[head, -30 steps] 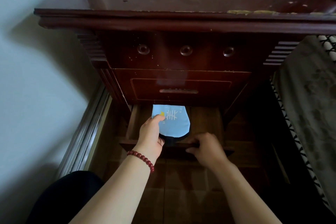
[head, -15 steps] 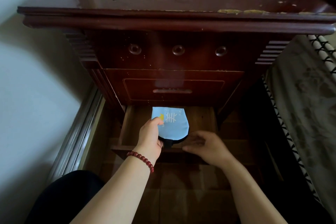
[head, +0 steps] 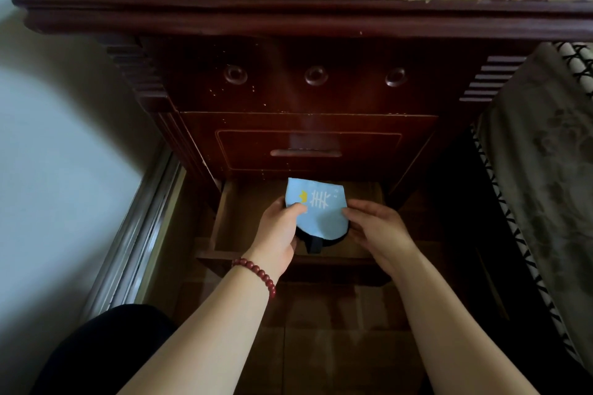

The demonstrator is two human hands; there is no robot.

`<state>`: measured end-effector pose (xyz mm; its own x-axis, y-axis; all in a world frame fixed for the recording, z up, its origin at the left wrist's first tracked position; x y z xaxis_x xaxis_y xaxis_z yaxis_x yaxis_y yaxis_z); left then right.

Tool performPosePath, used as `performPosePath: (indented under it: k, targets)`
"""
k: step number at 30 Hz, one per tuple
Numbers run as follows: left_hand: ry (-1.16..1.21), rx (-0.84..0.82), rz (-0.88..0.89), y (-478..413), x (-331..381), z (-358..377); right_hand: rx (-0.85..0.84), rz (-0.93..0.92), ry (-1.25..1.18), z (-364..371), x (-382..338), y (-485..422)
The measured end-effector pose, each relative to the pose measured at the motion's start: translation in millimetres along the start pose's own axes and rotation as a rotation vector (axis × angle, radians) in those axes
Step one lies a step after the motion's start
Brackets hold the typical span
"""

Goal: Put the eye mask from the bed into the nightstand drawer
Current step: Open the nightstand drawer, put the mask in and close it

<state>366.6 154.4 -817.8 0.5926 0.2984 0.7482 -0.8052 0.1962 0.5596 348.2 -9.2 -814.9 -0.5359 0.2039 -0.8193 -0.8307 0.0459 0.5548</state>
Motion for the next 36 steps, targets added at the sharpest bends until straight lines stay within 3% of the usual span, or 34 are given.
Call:
performPosePath:
  k: [7, 11, 22, 32, 36]
  targets:
    - [-0.703, 0.009, 0.052, -13.5, 5.5, 4.7, 0.209, 0.061, 0.037, -20.3, 10.0, -16.8]
    - [-0.748, -0.013, -0.015, -25.8, -3.5, 13.6, 0.27, 0.05, 0.19, -31.4, 12.3, -29.8]
    - [-0.942, 0.151, -0.036, -47.8, -20.2, 8.8, 0.292, 0.054, 0.721, -32.7, 6.3, -40.7]
    - [-1.172, -0.214, -0.137, -65.8, -50.8, 31.4, 0.235, 0.149, 0.872, -28.6, 15.9, -44.5]
    - [-1.176, -0.307, -0.237, -68.1, -60.8, 34.0, 0.088, 0.28, 0.995, -23.3, 28.1, -49.2]
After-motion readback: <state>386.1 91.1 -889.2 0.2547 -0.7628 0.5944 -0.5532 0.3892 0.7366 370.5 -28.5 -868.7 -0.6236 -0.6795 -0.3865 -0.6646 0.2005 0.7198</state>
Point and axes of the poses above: each hand's wrist, its own y-axis away from the middle knuckle, its own z-axis out of the palm, x = y × z, the point moved 7 cm from there along -y, towards the middle knuckle, and after that the axes turned 11 degrees about -x, right-handed, at the moved point
